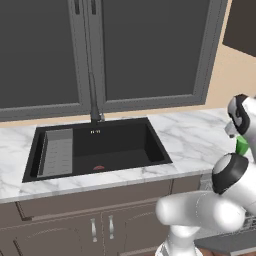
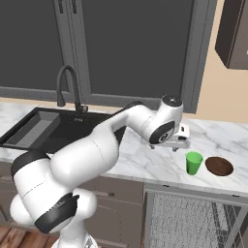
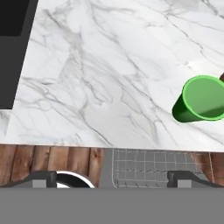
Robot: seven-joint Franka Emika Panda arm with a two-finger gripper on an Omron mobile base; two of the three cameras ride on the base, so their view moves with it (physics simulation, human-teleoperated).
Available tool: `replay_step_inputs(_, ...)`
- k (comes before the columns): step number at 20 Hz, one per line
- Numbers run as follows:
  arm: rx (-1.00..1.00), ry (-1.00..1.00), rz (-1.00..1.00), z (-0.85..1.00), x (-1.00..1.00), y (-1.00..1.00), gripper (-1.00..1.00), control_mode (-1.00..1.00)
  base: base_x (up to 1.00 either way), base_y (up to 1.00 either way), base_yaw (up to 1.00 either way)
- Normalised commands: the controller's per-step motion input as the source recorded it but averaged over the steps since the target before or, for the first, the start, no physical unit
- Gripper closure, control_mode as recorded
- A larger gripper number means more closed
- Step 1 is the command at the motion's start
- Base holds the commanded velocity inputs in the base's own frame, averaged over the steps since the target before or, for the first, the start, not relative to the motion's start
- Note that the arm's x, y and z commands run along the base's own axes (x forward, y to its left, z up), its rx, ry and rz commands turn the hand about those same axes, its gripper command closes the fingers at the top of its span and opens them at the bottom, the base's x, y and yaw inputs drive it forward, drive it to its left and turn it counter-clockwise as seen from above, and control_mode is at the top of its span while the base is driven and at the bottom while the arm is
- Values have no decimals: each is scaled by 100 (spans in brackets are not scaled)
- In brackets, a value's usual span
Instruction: Pick up the cup and bowl from the counter, place them in the dishwasher, and close the dishwasher door.
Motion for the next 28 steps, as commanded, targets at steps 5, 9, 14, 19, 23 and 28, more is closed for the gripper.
replay_step_inputs(5,0,0,0,-33,2,-30,-100,-100,0,0,0)
replay_step_inputs(9,0,0,0,-30,16,-33,-100,-100,0,0,0)
replay_step_inputs(14,0,0,0,-28,44,-33,-100,-100,0,0,0)
replay_step_inputs(19,0,0,0,-19,44,-25,-100,-100,0,0,0)
replay_step_inputs(23,0,0,0,-18,35,-29,-100,-100,0,0,0)
replay_step_inputs(28,0,0,0,-22,32,-31,-100,-100,0,0,0)
